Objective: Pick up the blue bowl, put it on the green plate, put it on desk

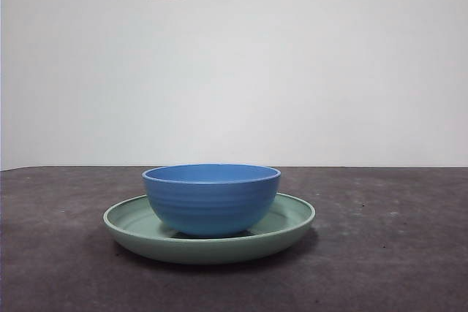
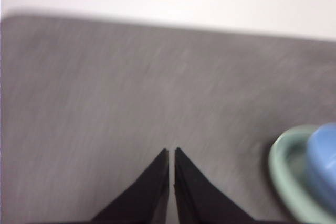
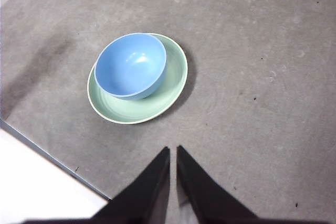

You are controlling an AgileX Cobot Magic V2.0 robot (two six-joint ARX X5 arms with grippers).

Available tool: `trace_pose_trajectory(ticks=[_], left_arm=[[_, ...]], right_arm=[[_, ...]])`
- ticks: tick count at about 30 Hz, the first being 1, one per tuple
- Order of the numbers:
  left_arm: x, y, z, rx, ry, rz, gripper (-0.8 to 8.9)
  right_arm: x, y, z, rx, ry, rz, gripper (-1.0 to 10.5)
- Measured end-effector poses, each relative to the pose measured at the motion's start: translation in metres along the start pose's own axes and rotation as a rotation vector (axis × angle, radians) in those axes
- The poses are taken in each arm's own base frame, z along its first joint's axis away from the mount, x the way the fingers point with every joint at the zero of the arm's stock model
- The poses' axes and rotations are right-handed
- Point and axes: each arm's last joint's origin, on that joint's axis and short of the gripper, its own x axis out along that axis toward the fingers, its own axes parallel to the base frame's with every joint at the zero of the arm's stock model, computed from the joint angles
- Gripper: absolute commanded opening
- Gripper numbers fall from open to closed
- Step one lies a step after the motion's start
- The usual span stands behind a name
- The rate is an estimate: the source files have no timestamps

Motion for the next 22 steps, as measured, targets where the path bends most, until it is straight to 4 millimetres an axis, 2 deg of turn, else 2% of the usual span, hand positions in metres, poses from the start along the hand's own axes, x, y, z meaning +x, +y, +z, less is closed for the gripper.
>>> trace_pose_trajectory(ticks=[2,7,10,22], left_arm=[[0.001,0.004,-0.017,-0.009,0.017,0.017,0.19],[-0.004,0.006,-0.022,0.017,-0.069,0.026,0.19],[-0.002,0.008,-0.033,0.034,-0.071,0.034,0.19],[0.000,0.009,-0.034,0.062,-0.095,0.036,0.19]], right_arm=[[0.000,0.000,0.000,0.000,0.000,0.000,0.2],[0.000,0.000,0.000,0.000,0.000,0.000,0.2],[0.000,0.000,0.000,0.000,0.000,0.000,0.2],[0.000,0.000,0.000,-0.001,-0.001,0.000,0.2]])
